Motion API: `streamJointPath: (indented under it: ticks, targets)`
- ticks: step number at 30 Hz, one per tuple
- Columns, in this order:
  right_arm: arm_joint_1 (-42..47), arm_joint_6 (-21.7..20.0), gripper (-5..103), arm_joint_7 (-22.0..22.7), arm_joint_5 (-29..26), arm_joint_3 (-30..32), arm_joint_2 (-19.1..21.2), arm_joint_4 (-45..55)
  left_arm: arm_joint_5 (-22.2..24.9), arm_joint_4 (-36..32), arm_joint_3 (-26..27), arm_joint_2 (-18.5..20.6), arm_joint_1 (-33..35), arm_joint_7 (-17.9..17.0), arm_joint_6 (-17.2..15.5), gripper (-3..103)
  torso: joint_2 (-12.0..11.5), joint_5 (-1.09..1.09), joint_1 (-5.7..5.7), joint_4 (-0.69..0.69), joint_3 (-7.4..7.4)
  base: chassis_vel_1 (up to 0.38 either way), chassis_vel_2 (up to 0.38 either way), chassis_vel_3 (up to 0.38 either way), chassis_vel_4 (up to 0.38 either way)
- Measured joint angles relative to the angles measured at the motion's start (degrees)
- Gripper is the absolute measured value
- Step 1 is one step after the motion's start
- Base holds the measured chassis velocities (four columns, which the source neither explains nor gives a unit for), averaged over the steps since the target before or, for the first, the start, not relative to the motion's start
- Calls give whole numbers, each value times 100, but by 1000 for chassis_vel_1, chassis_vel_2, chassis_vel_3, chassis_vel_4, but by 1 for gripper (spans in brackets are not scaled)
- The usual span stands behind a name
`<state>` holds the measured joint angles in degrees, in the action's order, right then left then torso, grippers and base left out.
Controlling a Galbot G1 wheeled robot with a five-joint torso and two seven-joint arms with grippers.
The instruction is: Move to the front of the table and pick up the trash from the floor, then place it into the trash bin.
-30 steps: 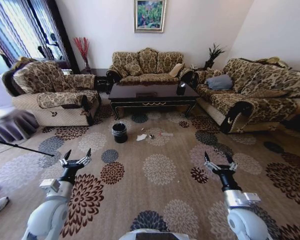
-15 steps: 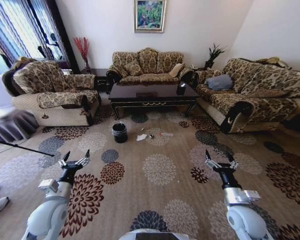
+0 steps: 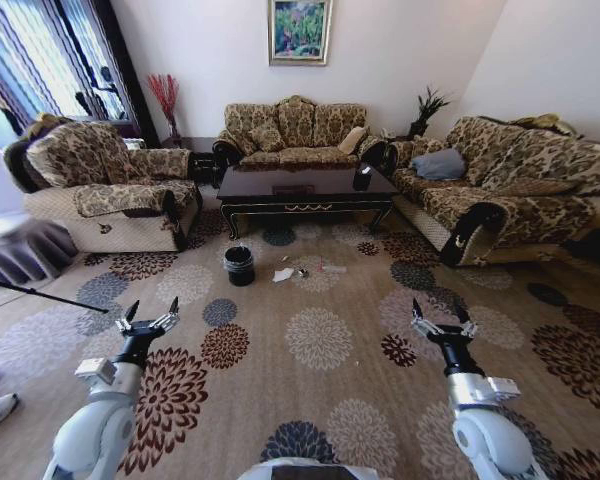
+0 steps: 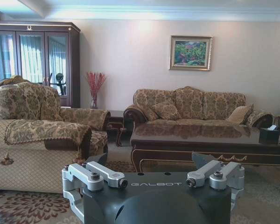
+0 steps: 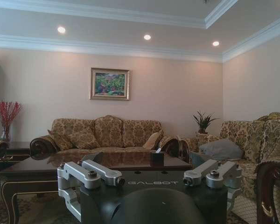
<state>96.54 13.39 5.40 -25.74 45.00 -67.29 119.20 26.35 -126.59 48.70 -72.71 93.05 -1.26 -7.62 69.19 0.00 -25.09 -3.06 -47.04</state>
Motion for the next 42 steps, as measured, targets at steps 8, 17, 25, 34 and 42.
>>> streamJointPath:
  ticks: [8, 17, 25, 34, 42]
  targets:
    - [-20, 1, 100, 5, -1, -15, -4, -32, -23, 57, -37, -28, -34, 6, 16, 100, 0, 0, 0, 0, 0, 0, 0, 0, 0]
    - [-51, 34, 100, -12, 8, -37, -21, -68, -31, 107, -48, -13, -50, 14, 28, 100, 0, -1, 0, 0, 0, -15, 27, 18, -14]
    - [-89, 152, 100, -120, 49, -52, -40, -137, -101, 146, -82, -36, -48, 23, 53, 100, -1, 0, -2, 0, -1, -13, 17, 27, -15]
    - [-105, 180, 100, -130, 59, -61, -54, -178, -291, 168, -149, -101, -23, 22, 54, 100, -133, 0, 57, 0, 70, 0, 0, 0, 0]
    - [-102, 188, 100, -66, 93, -66, -74, -193, -310, 140, -150, -104, 29, 21, 69, 100, -343, 0, 156, 0, 183, 0, 0, 0, 0]
